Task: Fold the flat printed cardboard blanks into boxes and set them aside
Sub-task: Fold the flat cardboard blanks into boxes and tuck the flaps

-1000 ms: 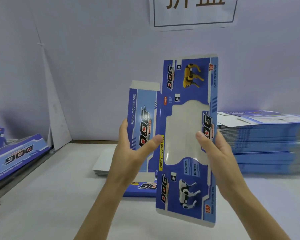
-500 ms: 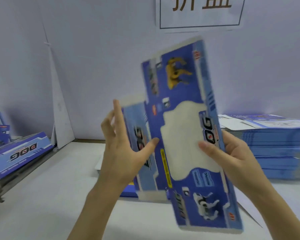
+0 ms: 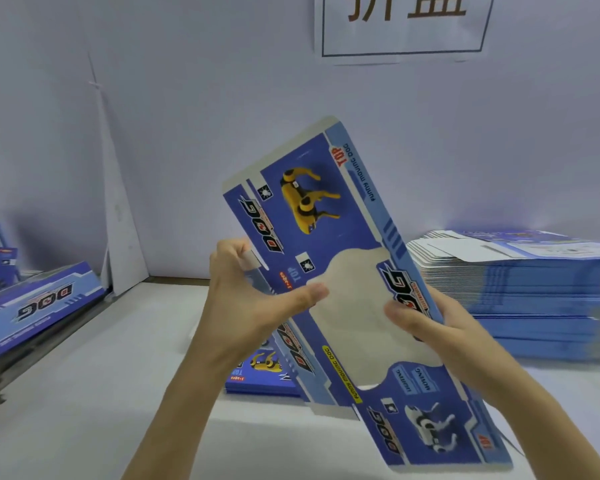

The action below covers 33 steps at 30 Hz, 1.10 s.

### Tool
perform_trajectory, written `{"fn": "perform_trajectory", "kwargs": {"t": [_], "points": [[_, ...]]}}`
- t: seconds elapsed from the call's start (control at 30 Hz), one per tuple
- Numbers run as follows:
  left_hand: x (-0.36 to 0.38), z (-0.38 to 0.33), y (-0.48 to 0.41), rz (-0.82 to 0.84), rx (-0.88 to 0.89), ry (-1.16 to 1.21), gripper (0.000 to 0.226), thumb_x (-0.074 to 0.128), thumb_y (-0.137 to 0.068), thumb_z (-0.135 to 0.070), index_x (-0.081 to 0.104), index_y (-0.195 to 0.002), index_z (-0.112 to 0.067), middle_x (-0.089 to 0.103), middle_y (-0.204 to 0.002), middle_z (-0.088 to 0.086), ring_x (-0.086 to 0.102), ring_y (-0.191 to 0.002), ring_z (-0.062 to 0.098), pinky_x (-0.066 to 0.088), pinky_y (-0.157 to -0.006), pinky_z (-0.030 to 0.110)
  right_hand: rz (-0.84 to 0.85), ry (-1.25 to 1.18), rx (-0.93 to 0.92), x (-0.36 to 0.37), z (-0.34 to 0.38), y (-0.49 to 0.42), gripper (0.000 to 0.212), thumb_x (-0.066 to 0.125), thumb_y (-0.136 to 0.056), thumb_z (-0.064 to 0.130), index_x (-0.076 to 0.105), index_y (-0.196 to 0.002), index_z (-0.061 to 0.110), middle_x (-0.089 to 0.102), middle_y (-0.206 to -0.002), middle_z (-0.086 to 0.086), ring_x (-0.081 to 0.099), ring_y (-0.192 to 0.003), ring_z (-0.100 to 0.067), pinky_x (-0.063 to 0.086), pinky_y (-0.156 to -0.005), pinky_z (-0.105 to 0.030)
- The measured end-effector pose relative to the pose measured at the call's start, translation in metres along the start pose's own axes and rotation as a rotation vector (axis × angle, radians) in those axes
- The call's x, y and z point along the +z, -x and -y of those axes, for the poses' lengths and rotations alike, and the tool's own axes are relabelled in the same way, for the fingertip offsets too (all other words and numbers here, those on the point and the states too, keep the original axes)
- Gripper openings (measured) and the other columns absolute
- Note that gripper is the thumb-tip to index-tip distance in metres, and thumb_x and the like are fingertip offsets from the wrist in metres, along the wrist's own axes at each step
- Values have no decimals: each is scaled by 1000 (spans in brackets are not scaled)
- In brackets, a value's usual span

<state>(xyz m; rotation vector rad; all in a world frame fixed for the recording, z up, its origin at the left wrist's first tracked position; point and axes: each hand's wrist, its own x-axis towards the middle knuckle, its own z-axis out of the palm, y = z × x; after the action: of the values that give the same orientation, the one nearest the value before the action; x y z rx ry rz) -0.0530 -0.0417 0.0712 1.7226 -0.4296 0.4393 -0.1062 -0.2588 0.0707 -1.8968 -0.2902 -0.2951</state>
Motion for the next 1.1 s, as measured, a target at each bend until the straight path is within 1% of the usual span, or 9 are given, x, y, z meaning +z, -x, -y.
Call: {"fn": "perform_trajectory", "kwargs": {"t": [0.13, 0.33, 0.5, 0.63, 0.73, 0.83, 0.9, 1.0, 1.1], "points": [[2, -3, 1, 11, 34, 80, 60, 82, -50, -42, 39, -90, -29, 65, -101, -6, 67, -90, -1, 51, -56, 10, 9, -96, 131, -2, -6, 1, 25, 71, -70, 63, 59, -86, 49, 59, -68, 44, 54, -70, 26, 42, -53, 0], [-1, -4, 2, 74, 119, 312, 68, 85, -56, -12, 44, -109, -28, 71, -99, -11, 72, -89, 15, 57, -66, 21, 118, -183, 152, 11, -7, -1, 24, 61, -63, 58, 60, -85, 67, 65, -82, 40, 61, -78, 20, 43, -55, 1], [11, 3, 2, 74, 98, 542, 87, 73, -62, -21, 33, -139, -28, 60, -128, -2, 64, -110, 17, 56, -85, 32, 71, -332, 103, 14, -4, -2, 40, 76, -59, 49, 70, -99, 50, 75, -92, 17, 72, -83, -2, 52, -62, -10], [27, 15, 8, 267, -53, 379, 115, 85, -56, -32, 11, -144, -43, 45, -136, -22, 55, -113, -12, 51, -82, 11, -189, -432, 72, 8, -13, -8, 32, 77, -66, 27, 74, -98, 23, 75, -89, -5, 71, -76, -19, 56, -60, -25], [58, 14, 26, 490, -241, 367, 91, 82, -59, -44, 27, -131, -49, 57, -126, -28, 58, -115, -4, 55, -83, 21, -211, -433, 64, 16, -17, -11, 24, 57, -85, -6, 73, -82, 11, 66, -77, -16, 60, -72, -27, 49, -68, -37], [79, 16, 33, 374, -257, 11, 121, 62, -50, -87, -2, -146, -51, 8, -155, -29, 22, -142, 5, 40, -108, 43, -271, -461, 101, 4, -17, -9, 36, 52, -89, -6, 77, -75, 17, 69, -70, -8, 64, -58, -19, 52, -50, -27], [76, 21, 28, 226, -356, -79, 128, 49, -44, -88, -4, -150, -42, -4, -160, -11, 9, -147, 18, 33, -112, 49, -262, -530, 110, -10, -16, -8, 33, 56, -87, -1, 79, -77, 20, 72, -72, -8, 67, -55, -18, 53, -47, -27], [65, 30, 18, 133, -436, 183, 107, 59, -51, -69, 27, -144, -27, 45, -139, 0, 52, -121, 15, 57, -83, 30, -234, -519, 88, -17, -15, -7, 21, 63, -79, 13, 79, -85, 25, 75, -78, -4, 71, -61, -18, 55, -48, -27], [58, 21, 17, 131, -345, 344, 87, 67, -53, -60, 40, -131, -33, 58, -121, -9, 62, -103, 8, 53, -57, 14, -391, -329, 9, -14, -19, -7, 12, 59, -93, 27, 71, -93, 24, 71, -78, -2, 65, -70, -19, 53, -58, -26]]}}
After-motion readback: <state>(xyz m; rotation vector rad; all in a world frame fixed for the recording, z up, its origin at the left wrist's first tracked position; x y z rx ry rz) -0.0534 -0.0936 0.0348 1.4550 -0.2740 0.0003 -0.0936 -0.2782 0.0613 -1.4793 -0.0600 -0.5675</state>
